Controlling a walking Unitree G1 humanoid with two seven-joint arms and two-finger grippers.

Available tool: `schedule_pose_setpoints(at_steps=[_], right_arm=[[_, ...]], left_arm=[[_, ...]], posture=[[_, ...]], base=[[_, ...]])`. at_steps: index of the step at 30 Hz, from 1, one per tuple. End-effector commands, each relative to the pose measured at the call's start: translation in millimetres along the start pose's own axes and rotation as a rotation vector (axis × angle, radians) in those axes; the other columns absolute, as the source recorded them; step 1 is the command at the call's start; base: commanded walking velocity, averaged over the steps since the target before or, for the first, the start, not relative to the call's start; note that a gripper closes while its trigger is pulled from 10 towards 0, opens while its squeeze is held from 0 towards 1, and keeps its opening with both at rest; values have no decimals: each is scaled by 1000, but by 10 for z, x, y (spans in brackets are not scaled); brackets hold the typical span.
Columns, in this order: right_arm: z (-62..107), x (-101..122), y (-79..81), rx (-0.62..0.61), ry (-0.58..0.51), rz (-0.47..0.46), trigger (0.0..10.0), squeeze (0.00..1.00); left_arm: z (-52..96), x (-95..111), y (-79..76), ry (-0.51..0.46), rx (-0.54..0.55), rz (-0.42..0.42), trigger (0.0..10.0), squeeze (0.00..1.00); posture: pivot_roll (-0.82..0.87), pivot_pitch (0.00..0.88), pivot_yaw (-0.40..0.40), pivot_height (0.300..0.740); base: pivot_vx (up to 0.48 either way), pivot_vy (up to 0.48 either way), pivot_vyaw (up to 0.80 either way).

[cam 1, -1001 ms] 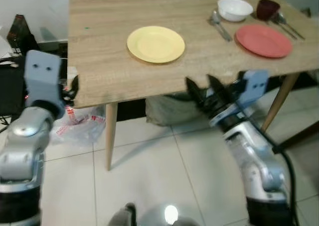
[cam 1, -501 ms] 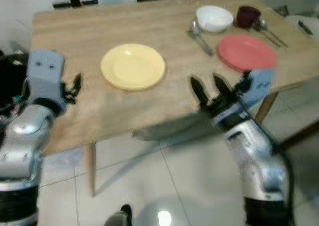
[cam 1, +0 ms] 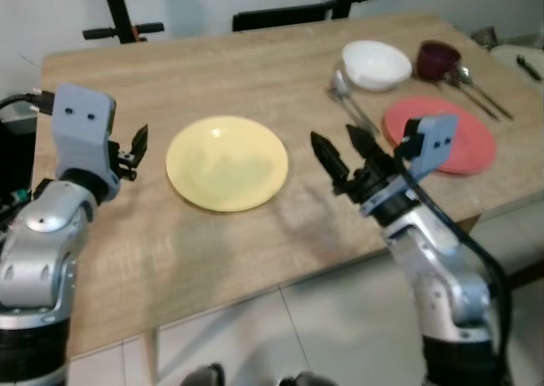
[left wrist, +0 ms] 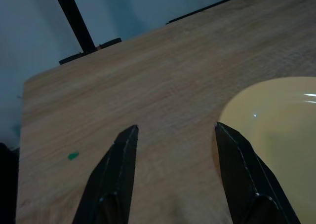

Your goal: Setting the table

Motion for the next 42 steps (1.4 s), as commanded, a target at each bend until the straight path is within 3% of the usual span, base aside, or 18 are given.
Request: schedule_pose_setpoints(at_steps=[1,4,6,7,8,14,15,17,23,28,34,36,39,42], right_arm=[[38,22,25,30,9,-18,10000,0],[31,11,85,71,22,-46,10000,0],[16,11,108,83,23,-56,10000,0],[16,11,108,83,23,-56,10000,0],[0,12,118,89,21,-58,10000,0],[-50,16,128,95,12,-76,10000,0],[-101,8,139,98,4,-108,10000,0],[-117,2,142,100,5,-124,10000,0],[-147,-115,145,119,65,-188,10000,0],[-142,-184,123,116,91,-196,10000,0],[-181,-199,138,122,96,-207,10000,0],[-190,-201,142,124,98,-207,10000,0],[-226,-186,171,143,98,-200,10000,0],[-235,-184,170,144,97,-199,10000,0]], left_arm=[[37,-21,-97,5,-78,27,10000,0],[79,-40,-168,12,-168,55,10000,0],[138,-95,-251,41,-268,146,10000,0],[138,-95,-251,41,-268,146,10000,0],[186,-125,-311,46,-339,229,10000,0],[212,-96,-372,2,-401,267,10000,0],[209,-148,-469,-9,-461,301,10000,0],[214,-180,-507,-8,-486,311,10000,0],[414,-268,-771,-36,-704,410,10000,0],[414,-431,-805,8,-668,356,10000,0],[436,-666,-804,73,-632,407,10000,0],[432,-696,-813,83,-625,410,10000,0],[382,-621,-823,37,-615,501,10000,0],[328,-598,-833,28,-610,504,10000,0]], posture=[[-35,86,14,740],[-34,89,15,740],[-31,91,18,740],[-31,91,18,740],[-31,91,18,740],[-29,95,21,740],[-32,97,19,740],[-32,97,19,740],[-41,103,12,740],[-42,106,10,740],[-35,119,-3,740],[-36,120,-3,740],[-40,120,-2,740],[-38,121,-6,740]], base=[[458,0,0],[427,0,0],[156,0,0],[0,0,0],[0,0,0],[0,0,0],[0,0,0],[0,0,0],[0,0,0],[0,0,0],[0,0,0],[0,0,0],[0,0,0],[0,0,0]])
Point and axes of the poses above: a point about 5 cm out from each wrist's last joint towards the gripper, its own z axis pointing back from the gripper into the wrist, its own x axis along the axis of the wrist's last joint, y = z × x, the point moved 3 cm from there along -z, pointing out of the wrist towards the gripper, and after that the axes turned 12 degrees about -z, right-handed, at the moved point
